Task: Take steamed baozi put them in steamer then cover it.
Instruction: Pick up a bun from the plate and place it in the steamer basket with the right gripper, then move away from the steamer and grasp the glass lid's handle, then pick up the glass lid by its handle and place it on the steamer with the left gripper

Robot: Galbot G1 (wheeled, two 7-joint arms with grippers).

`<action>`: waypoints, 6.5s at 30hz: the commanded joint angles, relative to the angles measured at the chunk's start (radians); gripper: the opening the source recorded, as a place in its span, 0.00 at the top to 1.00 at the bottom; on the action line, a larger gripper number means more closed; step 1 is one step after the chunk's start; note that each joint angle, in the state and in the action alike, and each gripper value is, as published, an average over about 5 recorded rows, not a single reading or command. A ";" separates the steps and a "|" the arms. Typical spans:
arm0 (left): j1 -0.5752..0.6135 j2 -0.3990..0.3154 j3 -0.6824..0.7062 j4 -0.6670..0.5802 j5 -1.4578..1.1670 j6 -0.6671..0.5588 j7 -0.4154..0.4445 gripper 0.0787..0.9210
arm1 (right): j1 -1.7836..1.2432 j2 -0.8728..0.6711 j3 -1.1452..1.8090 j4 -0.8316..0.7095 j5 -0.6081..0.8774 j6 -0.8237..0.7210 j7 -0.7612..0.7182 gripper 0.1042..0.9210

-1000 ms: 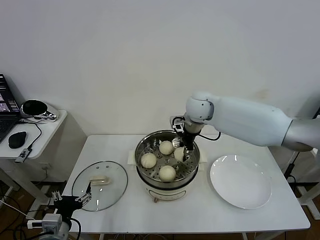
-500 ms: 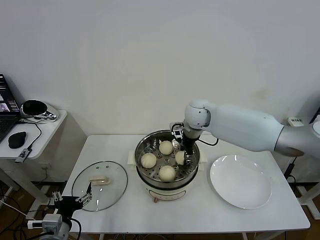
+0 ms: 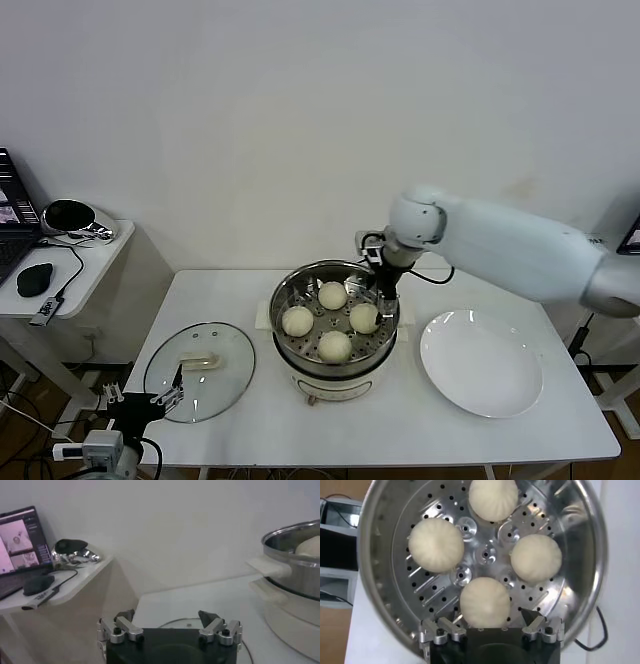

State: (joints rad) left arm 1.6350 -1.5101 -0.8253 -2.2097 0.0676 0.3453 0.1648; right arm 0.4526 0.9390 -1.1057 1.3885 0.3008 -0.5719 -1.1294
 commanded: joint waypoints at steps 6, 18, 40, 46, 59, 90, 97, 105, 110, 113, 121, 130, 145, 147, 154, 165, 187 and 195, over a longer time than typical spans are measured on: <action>0.023 -0.016 0.022 -0.007 -0.094 -0.073 -0.076 0.12 | -0.389 -0.414 0.683 0.279 0.215 0.181 0.426 0.12; 0.035 0.005 0.060 0.000 -0.146 -0.126 -0.097 0.12 | -1.282 -0.411 1.537 0.393 0.311 0.375 0.796 0.12; -0.083 0.094 0.059 0.122 0.169 -0.178 -0.060 0.12 | -1.935 0.339 1.984 0.463 0.304 0.617 0.919 0.12; -0.060 0.139 0.080 0.183 0.620 -0.353 -0.102 0.12 | -1.997 0.367 1.981 0.465 0.270 0.619 0.916 0.12; -0.105 0.230 0.221 0.338 1.169 -0.530 -0.108 0.12 | -2.070 0.391 1.941 0.488 0.250 0.559 0.907 0.12; -0.304 0.163 0.244 0.626 1.347 -0.166 -0.250 0.12 | -2.035 0.394 1.920 0.464 0.215 0.559 0.910 0.12; -0.342 0.156 0.253 0.650 1.346 -0.153 -0.242 0.12 | -2.034 0.395 1.919 0.446 0.210 0.565 0.908 0.12; -0.391 0.153 0.259 0.699 1.352 -0.142 -0.231 0.12 | -2.034 0.401 1.918 0.437 0.203 0.568 0.908 0.12; -0.412 0.149 0.258 0.721 1.340 -0.142 -0.261 0.12 | -2.035 0.406 1.919 0.430 0.197 0.572 0.908 0.12; -0.422 0.145 0.260 0.737 1.330 -0.143 -0.283 0.12 | -2.036 0.410 1.918 0.431 0.196 0.573 0.909 0.12; -0.435 0.142 0.268 0.757 1.309 -0.149 -0.306 0.12 | -2.040 0.412 1.919 0.432 0.193 0.574 0.909 0.12; -0.450 0.143 0.277 0.789 1.299 -0.159 -0.314 0.12 | -2.045 0.417 1.919 0.435 0.184 0.578 0.909 0.12; -0.453 0.138 0.272 0.827 1.292 -0.185 -0.332 0.26 | -2.055 0.417 1.927 0.438 0.170 0.587 0.907 0.12; -0.451 0.137 0.273 0.828 1.291 -0.186 -0.332 0.32 | -2.057 0.417 1.927 0.439 0.168 0.589 0.907 0.12; -0.443 0.139 0.271 0.818 1.285 -0.188 -0.328 0.56 | -2.063 0.406 1.933 0.447 0.168 0.590 0.901 0.12; -0.434 0.140 0.263 0.775 1.274 -0.184 -0.321 0.91 | -2.065 0.409 1.933 0.458 0.167 0.593 0.900 0.12; -0.268 0.183 0.345 0.313 1.317 0.326 -0.176 0.93 | -2.043 0.372 1.924 0.460 0.200 0.590 0.894 0.12; -0.295 0.182 0.324 0.243 1.396 0.368 -0.049 0.93 | -2.033 0.362 1.927 0.451 0.205 0.587 0.894 0.12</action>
State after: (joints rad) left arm 1.3406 -1.3330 -0.5087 -1.8487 1.3665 0.5619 0.0017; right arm -1.5853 1.3074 0.8196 1.8418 0.5002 0.0173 -0.2360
